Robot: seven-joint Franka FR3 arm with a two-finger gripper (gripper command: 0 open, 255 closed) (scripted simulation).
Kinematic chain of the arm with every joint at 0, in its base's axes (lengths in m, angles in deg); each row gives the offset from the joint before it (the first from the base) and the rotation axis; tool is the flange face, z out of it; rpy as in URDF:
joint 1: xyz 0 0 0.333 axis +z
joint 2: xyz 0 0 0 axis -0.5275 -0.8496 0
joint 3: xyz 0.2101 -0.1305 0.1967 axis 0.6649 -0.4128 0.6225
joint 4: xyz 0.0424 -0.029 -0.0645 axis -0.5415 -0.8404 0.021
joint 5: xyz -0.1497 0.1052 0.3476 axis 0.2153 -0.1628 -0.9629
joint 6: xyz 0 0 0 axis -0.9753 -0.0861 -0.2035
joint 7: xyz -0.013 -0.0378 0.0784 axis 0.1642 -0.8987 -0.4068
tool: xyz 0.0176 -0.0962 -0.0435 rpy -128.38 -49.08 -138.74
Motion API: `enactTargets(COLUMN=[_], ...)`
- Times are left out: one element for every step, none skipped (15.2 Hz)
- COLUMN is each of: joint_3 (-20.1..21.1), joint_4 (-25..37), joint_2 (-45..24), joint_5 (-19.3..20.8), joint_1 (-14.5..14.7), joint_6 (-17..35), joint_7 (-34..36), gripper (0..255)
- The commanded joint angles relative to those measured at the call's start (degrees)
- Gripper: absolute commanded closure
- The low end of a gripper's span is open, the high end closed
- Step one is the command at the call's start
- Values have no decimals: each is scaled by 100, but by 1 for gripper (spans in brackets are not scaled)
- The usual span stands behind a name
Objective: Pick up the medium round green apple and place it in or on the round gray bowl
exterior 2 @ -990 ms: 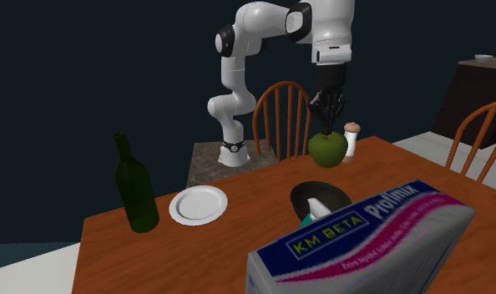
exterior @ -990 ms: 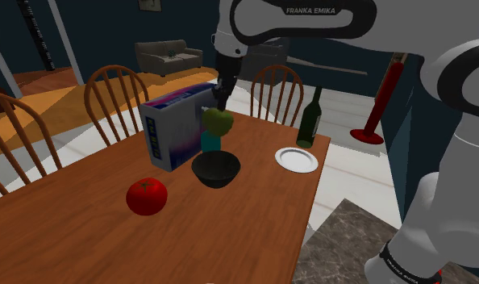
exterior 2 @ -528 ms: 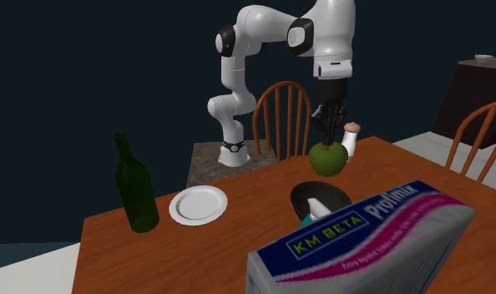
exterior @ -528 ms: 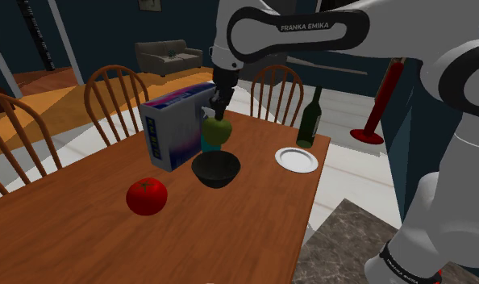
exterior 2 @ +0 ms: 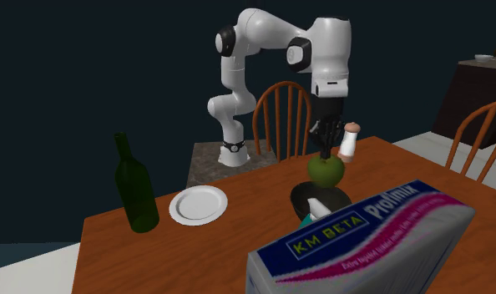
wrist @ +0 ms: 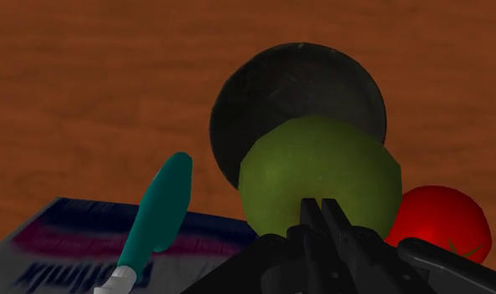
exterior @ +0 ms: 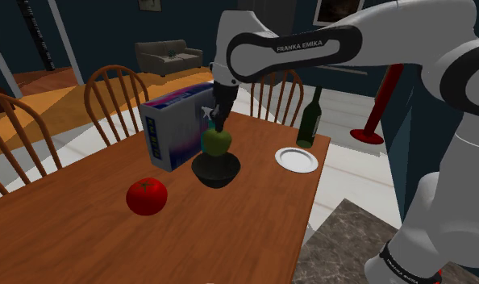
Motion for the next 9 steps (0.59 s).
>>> enactTargets(joint_3=[-4, -4, -4, -5, -5, -6, -6, -7, -7], joint_4=[-144, -214, -282, -349, -414, -478, -540, -601, -642], joint_2=[-1, -7, -13, -21, -31, -41, -53, -66, -75], joint_5=[1, 2, 4, 6, 7, 10, 12, 14, 16], joint_1=[-5, -5, -5, -6, -6, -6, -6, -6, -6], joint_6=[150, 225, 300, 375, 449, 523, 597, 671, 721], joint_7=[-4, -2, 0, 3, 5, 8, 10, 13, 15], gripper=[255, 255, 255, 255, 255, 255, 255, 255, 255])
